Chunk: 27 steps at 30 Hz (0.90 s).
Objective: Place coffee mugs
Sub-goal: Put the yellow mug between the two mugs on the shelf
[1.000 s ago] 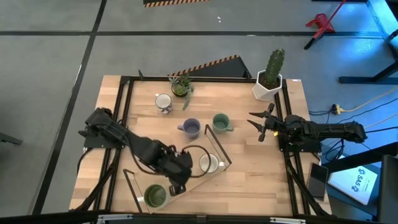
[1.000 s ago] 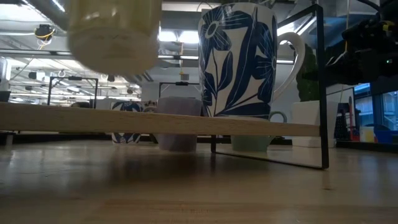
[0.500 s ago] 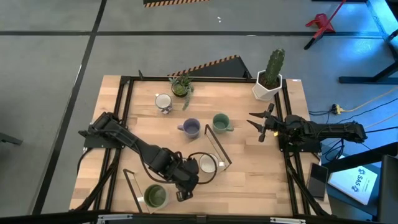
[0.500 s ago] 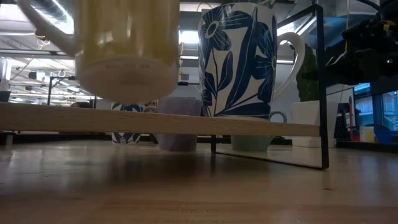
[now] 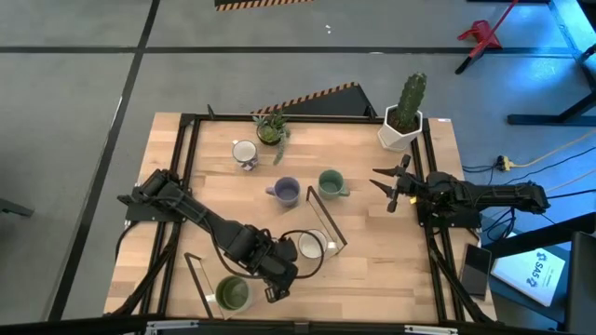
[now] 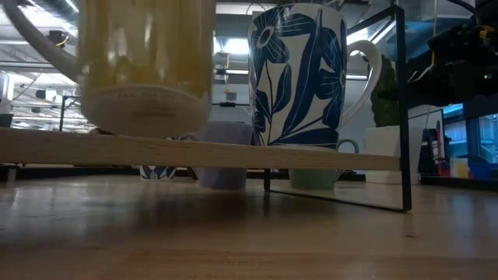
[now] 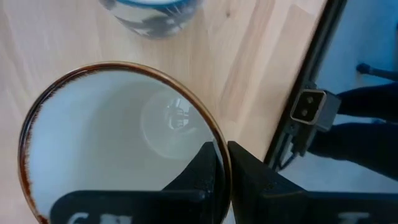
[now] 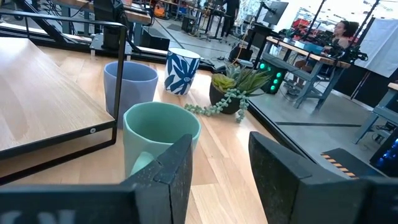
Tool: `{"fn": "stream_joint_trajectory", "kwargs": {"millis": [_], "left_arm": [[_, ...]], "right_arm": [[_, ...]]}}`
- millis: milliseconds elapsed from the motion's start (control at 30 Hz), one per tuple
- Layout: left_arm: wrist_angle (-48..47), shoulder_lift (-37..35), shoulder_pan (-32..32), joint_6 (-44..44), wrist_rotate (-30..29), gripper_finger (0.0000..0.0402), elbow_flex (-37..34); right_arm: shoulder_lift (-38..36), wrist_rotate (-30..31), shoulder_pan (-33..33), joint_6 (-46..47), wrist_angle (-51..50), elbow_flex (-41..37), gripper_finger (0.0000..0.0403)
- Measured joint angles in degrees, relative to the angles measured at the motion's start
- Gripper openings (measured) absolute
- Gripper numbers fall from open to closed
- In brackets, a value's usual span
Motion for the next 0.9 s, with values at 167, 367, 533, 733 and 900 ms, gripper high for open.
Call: {"fn": "stream_joint_trajectory", "kwargs": {"millis": [167, 367, 533, 733, 900], "left_arm": [[-0.29, 0.0, -0.02, 0.09, 1.41, 0.0016, 0.0], [-0.18, 0.02, 0.03, 0.13, 0.23, 0.0019, 0.0], [-0.11, 0.04, 0.04, 0.09, 0.18, 0.0026, 0.0], [0.99, 0.04, 0.04, 0.17, 1.24, 0.003, 0.0], [1.15, 0.04, 0.04, -0.13, 0.89, 0.0048, 0.0]], "right_arm": [[0.0, -0.02, 0.0, 0.0, 0.0, 0.0, 0.0143], [0.0, -0.02, 0.0, 0.0, 0.0, 0.0, 0.0143], [0.0, -0.02, 0.0, -0.02, 0.0, 0.0, 0.0143], [0.0, -0.01, 0.0, -0.02, 0.0, 0.0, 0.0143], [0.0, -0.02, 0.0, -0.02, 0.0, 0.0, 0.0143]]}}
